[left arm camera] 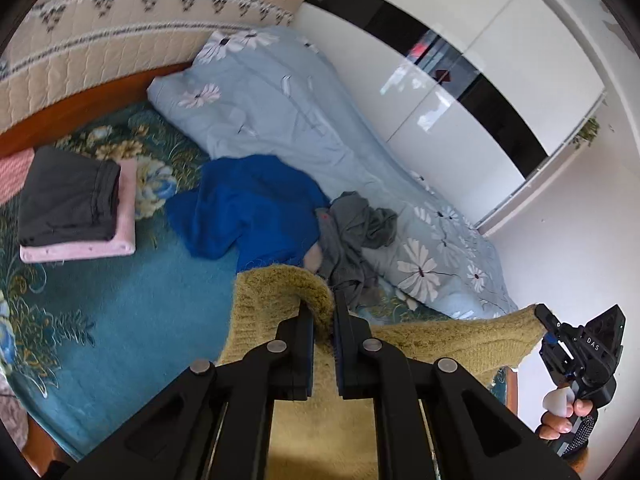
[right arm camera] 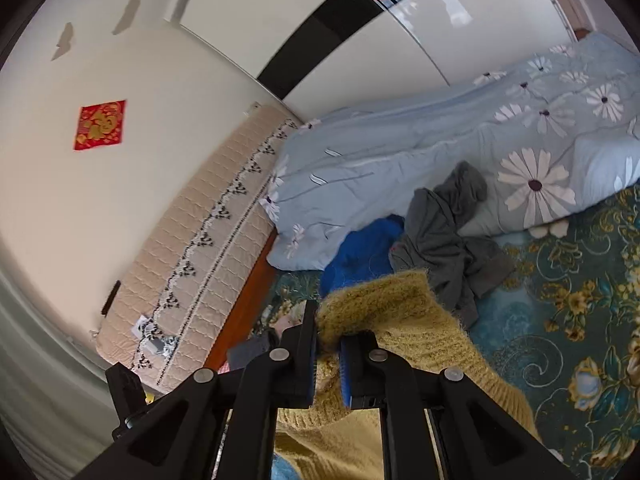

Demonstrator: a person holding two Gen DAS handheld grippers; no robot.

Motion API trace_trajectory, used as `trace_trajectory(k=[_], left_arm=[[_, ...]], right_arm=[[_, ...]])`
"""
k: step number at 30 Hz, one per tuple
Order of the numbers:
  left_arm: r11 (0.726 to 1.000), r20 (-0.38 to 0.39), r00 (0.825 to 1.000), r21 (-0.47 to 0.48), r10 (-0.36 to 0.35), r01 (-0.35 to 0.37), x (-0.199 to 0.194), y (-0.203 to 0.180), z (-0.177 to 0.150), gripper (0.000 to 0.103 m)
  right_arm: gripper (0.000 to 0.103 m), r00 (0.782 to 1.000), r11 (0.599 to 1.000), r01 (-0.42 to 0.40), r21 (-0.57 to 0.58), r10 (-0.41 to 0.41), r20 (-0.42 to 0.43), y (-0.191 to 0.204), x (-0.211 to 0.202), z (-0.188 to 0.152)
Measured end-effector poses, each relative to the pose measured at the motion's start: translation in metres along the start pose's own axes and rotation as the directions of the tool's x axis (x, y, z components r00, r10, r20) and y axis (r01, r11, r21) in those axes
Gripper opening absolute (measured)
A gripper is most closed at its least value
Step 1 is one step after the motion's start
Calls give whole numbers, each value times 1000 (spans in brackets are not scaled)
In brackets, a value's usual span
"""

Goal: Fold clothes
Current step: 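Grasp the sweater hem with the left gripper while the right gripper holds another edge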

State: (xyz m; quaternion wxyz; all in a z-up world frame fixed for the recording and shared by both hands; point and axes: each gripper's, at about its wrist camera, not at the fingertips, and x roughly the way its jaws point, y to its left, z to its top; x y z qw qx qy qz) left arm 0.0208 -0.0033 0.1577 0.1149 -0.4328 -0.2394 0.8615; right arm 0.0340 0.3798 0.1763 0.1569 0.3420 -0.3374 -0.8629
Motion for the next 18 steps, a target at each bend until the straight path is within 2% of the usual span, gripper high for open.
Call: trace_trajectory(k=[2,5,13,18], left_arm=[[999,-30,1000,-41,11,-12,20,15,1,8],[996,-28,1000,-87,11,-13,38,31,5,8],[996,28,1000,-93,9,-7,55,31,30,8],[995,-48,998,-87,38,-42,79,41,15,8]], right_arm=[[9,999,999,30,18,-30,-21,-16,32,2],[9,999,998,42,53,-40,-34,-33,69,10],[9,1000,999,29,40,-29,-12,-32,107,40],[9,996,996,66,57,-63,-62,-51,122,30]])
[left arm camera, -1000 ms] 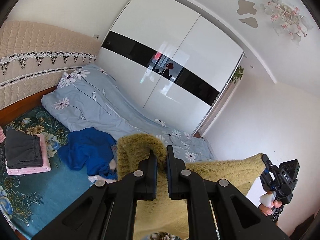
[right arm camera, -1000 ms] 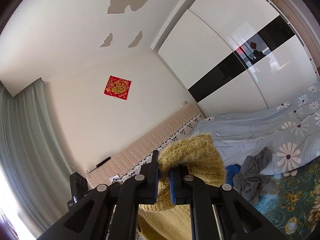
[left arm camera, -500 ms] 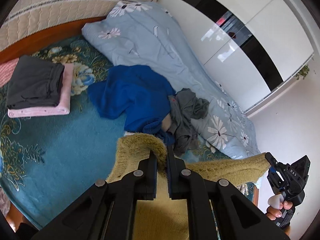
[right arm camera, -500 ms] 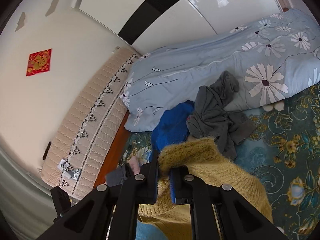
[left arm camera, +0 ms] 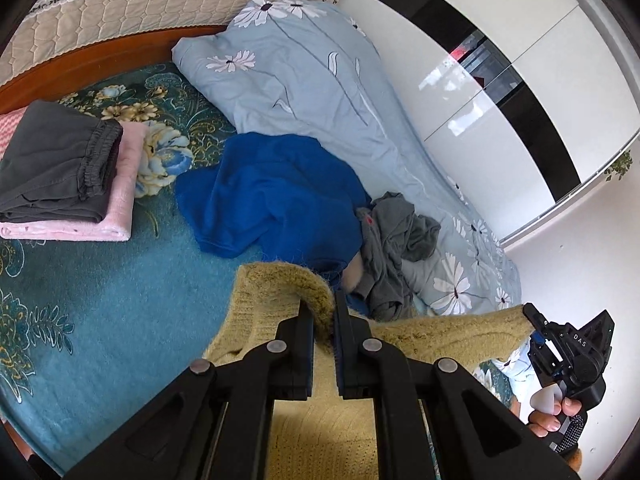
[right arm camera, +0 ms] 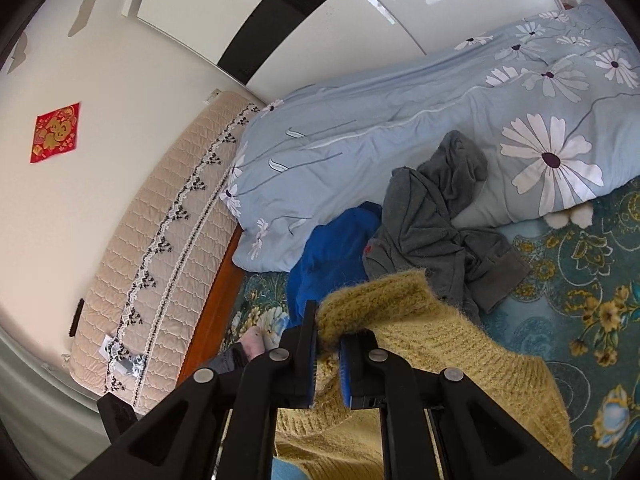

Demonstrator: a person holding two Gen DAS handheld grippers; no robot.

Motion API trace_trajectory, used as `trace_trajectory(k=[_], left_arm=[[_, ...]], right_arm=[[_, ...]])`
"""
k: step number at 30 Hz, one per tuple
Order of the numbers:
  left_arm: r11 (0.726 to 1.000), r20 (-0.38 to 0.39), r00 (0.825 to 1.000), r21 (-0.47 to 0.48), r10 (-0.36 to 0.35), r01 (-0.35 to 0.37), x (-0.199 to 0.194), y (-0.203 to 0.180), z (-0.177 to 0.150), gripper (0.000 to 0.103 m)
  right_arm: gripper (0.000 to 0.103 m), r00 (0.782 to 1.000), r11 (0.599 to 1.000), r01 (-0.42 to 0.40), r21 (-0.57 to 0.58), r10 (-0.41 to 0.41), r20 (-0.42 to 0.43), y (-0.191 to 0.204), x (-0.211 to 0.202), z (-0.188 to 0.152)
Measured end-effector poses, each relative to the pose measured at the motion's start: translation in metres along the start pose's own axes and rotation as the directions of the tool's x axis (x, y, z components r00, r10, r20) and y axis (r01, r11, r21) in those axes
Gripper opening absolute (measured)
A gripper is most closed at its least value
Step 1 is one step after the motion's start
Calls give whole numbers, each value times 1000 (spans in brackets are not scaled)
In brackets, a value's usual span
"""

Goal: Fold clothes
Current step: 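Grasp the sweater hem with the left gripper while the right gripper holds another edge, then lift the sweater with both grippers and spread it over the blanket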

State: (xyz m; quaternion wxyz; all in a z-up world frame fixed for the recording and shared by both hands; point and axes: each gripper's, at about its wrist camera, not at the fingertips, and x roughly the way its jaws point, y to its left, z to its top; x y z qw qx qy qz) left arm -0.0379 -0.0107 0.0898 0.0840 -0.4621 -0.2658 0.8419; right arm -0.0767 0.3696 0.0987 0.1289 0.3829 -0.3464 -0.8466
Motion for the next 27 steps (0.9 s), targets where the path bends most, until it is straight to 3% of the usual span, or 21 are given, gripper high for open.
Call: trace_trajectory(k=[5,14,22,27], left_arm=[[999,-132,991,0,36,-37,29,13,-35,8],[997,-243,967,-6,75,-79,57,32,-122,9],[985,-393,906,-11,155,-174,80,46,-187,9],[966,-421,869,99,258,-239,84,36,-215,9]], right_arm=[[10,995,994,49,100,-40,-87,-51,15,-28],[10,980,980,123,153,-96,-173,-118,-5,-85],[10,961,963,198,185,-153,-230,-165,-28,-145],[10,948,951,242,195,-188,-257,-180,-41,-174]])
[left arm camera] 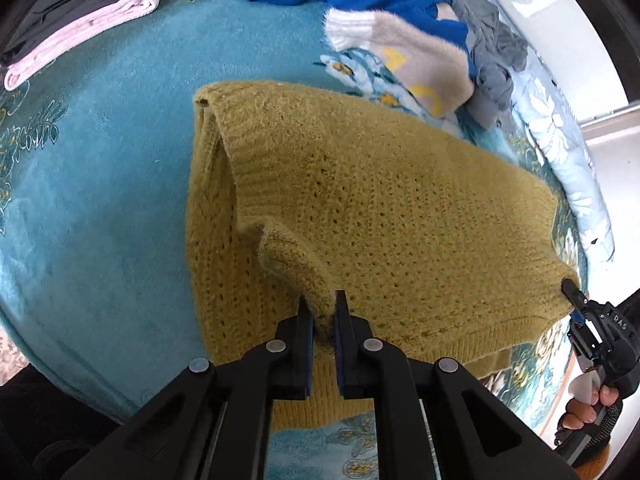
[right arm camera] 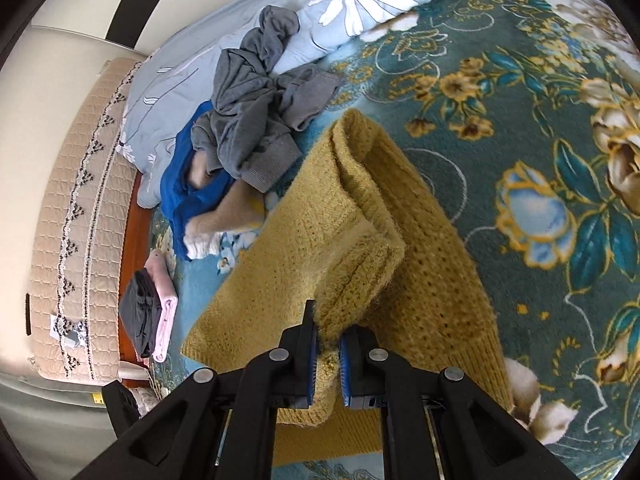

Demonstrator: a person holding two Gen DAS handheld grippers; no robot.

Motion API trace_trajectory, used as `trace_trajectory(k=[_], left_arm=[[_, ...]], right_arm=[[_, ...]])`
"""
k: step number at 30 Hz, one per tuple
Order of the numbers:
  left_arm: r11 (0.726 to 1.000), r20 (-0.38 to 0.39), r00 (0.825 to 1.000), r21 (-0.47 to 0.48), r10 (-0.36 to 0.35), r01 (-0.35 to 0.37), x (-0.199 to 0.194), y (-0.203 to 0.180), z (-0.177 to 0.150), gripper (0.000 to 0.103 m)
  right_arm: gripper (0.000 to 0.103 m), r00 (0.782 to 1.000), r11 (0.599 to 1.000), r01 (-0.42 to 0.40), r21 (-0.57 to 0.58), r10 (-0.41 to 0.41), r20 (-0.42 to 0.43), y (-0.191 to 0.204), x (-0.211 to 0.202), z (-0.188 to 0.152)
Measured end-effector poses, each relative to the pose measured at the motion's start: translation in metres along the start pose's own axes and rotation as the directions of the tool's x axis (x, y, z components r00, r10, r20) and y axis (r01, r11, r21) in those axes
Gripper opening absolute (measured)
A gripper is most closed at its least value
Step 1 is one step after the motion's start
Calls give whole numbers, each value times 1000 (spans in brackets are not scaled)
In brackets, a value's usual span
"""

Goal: Fold clothes
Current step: 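Lift the sweater with both grippers and spread it over the blanket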

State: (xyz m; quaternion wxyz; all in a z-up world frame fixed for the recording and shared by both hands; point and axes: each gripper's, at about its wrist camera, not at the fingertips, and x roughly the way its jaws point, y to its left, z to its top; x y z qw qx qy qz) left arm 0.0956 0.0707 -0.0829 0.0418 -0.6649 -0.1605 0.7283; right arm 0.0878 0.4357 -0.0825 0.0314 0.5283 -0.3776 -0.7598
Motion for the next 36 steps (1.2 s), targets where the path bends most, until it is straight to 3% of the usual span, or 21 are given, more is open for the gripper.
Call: trace_trajectory(k=[3,8,17,28,36], left_arm=[[1000,-34,999,21,23,-22,6,-4,-14,9],[1000,-106,994,-22,-15,12,19,4,-24,9],[997,-214,976,-57,29,-42,56,15,-29,11],[997,-229,973,-81,-6,-13,67,24,-30,12],[999,-245,969,-31,16,-24,67,21,-38,9]], right_arm=[[10,1000,1000,1,17,-1,2,-13,-7,-13],[10,1000,998,31,59,-31,-2,-37,-7,-26],[10,990,987,133,94,-128,-55,-66,25,-45],[11,988,982,147,116,-140,-67,-79,33,-51],[11,984,985,169,30,-167,-59,-65,20,-57]])
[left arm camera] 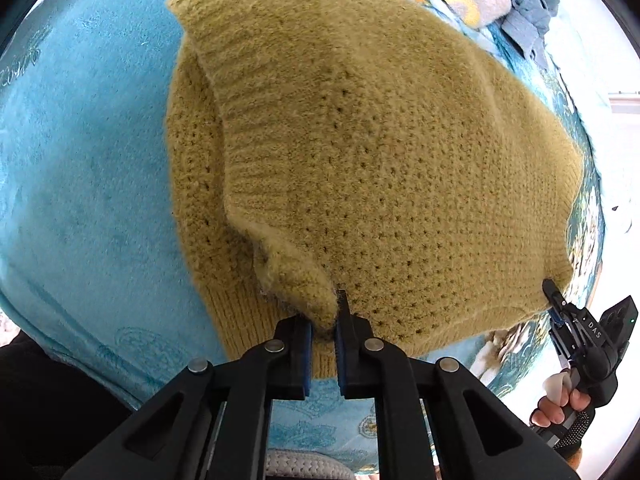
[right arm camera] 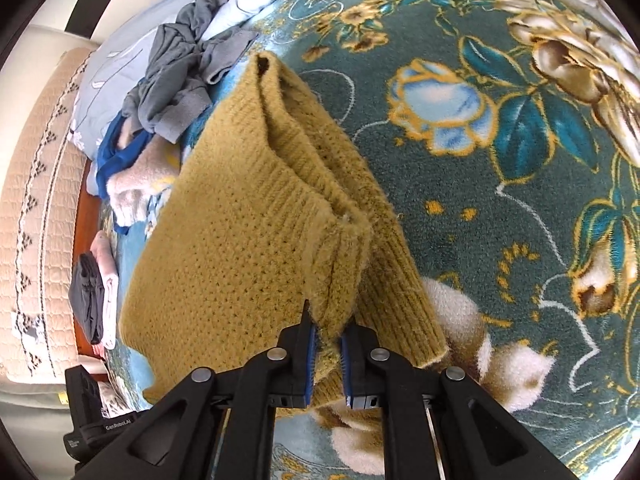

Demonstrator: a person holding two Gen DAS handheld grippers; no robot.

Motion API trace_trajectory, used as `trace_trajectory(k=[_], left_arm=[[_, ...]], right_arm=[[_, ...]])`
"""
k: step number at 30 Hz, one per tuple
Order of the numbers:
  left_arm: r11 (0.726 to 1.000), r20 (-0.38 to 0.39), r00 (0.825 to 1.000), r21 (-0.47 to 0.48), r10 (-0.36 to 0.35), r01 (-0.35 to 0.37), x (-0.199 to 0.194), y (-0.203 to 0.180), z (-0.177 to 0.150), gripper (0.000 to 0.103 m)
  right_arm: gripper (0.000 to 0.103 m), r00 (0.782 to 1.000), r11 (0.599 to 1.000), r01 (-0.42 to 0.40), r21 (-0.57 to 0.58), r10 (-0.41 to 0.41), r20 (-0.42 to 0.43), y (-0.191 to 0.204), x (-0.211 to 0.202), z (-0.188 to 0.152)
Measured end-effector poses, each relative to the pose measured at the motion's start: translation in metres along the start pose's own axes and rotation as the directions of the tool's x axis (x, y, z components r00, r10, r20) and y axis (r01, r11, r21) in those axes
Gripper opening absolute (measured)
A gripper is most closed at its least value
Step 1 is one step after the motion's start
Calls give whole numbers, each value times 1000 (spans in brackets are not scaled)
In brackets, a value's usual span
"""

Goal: Fold clothes
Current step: 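Lift the sweater with both grippers and spread it over the blanket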

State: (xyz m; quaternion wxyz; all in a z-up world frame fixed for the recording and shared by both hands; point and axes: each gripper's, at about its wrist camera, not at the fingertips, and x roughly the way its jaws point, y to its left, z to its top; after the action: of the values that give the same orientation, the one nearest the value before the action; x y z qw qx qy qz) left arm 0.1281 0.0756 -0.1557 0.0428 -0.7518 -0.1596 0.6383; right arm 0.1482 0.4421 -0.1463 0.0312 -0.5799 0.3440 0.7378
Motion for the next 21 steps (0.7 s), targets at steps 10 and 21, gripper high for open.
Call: trace_trajectory(k=[10,21], left_arm=[[997,-18,999,-69,-26,25,17,14,9,16],[969,139,985,-210,-98,126,-9,50,25,48]], right_arm=[[14,1000,1000,10,13,-10,-13,-9,11,-7],[26,1000,1000,2,21,-2,-6,-20,-19,5]])
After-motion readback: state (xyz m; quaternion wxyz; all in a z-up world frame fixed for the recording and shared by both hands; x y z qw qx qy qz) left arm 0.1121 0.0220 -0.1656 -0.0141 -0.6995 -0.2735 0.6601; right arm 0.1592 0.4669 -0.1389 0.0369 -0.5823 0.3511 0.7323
